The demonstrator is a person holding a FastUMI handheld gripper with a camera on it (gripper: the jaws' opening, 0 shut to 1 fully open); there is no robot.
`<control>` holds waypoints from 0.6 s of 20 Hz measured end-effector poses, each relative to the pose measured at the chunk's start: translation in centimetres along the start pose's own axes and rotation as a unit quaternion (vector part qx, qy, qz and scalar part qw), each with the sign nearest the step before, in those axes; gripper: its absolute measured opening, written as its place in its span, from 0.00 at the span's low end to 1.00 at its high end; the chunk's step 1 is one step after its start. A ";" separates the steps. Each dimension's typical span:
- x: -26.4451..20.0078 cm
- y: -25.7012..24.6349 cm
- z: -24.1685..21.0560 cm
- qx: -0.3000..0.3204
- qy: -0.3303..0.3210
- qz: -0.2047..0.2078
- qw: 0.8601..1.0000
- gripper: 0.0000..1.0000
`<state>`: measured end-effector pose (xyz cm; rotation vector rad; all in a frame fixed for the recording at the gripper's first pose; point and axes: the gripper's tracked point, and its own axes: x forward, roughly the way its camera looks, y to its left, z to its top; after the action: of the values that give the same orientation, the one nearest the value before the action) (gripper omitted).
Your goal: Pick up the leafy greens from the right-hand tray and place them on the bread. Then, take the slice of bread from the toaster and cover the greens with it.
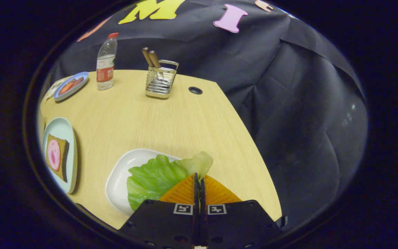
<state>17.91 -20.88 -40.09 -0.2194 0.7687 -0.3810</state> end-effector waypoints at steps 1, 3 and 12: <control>0.0 -0.1 0.0 0.001 0.001 -0.002 1.000 0.01; 0.1 -0.2 0.0 -0.006 -0.001 -0.003 1.000 0.01; -1.4 -0.6 0.5 -0.031 -0.035 0.011 0.999 0.01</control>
<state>17.19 -20.81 -38.61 -0.2818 0.7137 -0.3269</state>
